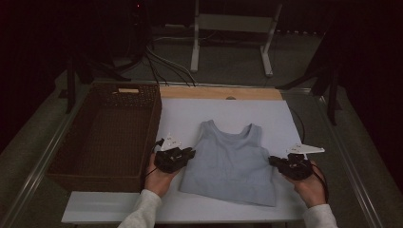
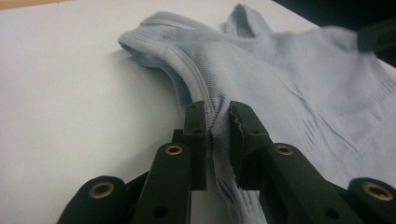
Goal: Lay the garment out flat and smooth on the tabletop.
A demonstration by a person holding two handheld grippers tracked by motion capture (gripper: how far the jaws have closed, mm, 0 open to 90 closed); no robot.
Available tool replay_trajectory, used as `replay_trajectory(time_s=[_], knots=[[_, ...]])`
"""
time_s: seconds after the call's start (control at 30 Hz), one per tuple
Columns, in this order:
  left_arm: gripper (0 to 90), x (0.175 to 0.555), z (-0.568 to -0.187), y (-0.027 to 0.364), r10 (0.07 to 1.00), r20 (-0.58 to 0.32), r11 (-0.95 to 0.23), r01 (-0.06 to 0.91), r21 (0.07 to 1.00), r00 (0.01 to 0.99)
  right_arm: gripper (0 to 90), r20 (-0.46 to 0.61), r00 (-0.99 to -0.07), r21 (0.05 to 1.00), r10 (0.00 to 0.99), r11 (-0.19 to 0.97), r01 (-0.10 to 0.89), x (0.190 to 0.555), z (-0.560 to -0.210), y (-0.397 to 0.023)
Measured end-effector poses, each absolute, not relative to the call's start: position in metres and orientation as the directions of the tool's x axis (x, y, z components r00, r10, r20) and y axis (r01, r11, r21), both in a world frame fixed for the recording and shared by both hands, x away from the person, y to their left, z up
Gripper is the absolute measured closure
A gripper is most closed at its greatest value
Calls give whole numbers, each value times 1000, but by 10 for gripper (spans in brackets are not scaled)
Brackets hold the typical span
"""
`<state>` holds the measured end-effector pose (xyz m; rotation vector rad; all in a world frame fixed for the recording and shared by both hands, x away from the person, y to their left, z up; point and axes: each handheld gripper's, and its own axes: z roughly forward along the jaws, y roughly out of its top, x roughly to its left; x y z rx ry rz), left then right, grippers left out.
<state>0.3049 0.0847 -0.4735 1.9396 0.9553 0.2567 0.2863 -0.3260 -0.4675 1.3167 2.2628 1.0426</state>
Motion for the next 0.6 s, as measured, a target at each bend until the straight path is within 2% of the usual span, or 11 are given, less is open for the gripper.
replay_trajectory(time_s=[0.17, 0.33, 0.5, 0.6], knots=[[785, 303, -478, 80, 704, -188, -292, 521, 802, 685, 844, 0, -452, 761, 892, 294, 578, 285, -460, -334], [774, 302, -480, 83, 712, -194, -292, 536, 792, 675, 811, -16, -459, 743, 888, 318, 589, 285, -466, -330], [555, 298, -479, 84, 723, -185, -278, 525, 804, 666, 633, -24, -451, 729, 892, 324, 602, 282, -468, -328], [487, 293, -476, 85, 719, -178, -270, 506, 819, 672, 534, -12, -436, 727, 900, 307, 614, 278, -468, -329]])
